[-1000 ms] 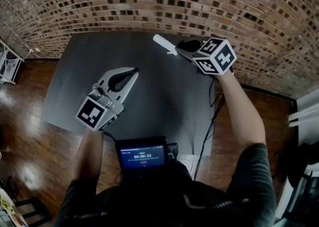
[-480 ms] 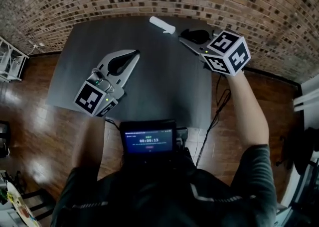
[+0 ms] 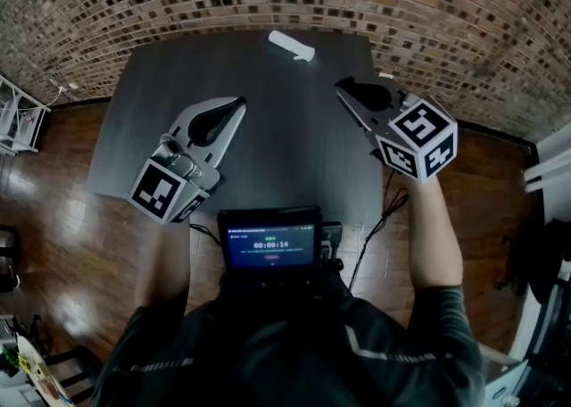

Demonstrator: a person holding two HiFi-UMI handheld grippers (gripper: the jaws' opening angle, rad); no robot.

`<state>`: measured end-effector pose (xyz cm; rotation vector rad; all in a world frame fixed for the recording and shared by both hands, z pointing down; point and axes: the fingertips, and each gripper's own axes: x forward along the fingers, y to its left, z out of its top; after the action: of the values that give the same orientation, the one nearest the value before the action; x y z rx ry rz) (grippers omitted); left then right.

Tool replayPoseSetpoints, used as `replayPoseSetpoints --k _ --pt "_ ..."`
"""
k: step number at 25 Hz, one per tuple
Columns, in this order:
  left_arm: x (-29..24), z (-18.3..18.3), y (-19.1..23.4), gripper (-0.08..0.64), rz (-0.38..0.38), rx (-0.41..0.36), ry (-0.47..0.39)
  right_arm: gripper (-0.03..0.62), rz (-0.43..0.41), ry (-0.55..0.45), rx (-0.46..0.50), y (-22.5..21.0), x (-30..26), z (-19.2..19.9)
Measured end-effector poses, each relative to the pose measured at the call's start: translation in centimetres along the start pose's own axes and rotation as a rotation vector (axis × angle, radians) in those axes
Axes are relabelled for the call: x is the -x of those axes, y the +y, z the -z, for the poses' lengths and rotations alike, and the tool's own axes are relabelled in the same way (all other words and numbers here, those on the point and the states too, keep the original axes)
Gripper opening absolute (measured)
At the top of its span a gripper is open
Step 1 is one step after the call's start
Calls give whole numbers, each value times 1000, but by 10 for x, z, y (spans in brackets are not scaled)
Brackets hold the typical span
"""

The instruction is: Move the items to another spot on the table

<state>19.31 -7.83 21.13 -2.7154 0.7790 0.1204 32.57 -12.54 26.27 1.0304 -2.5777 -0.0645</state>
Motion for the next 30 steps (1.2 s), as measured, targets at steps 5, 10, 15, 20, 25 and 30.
replayPoseSetpoints --k 5,10,15,20,25,30 --pt "32 2 28 3 -17 11 -15 3 83 -85 -53 34 -9 -11" --pt "53 9 32 3 -33 -9 -4 2 160 -123 -45 60 -3 -6" --pt "60 18 31 3 -63 27 -12 0 199 -156 -112 66 8 15" --pt "60 22 22 3 -37 40 -8 0 213 -158 -140 69 14 25" --pt "62 17 19 3 -44 56 -10 1 210 -144 -123 75 17 21" --pt "66 20 22 3 -69 83 3 2 214 -150 -140 74 18 19"
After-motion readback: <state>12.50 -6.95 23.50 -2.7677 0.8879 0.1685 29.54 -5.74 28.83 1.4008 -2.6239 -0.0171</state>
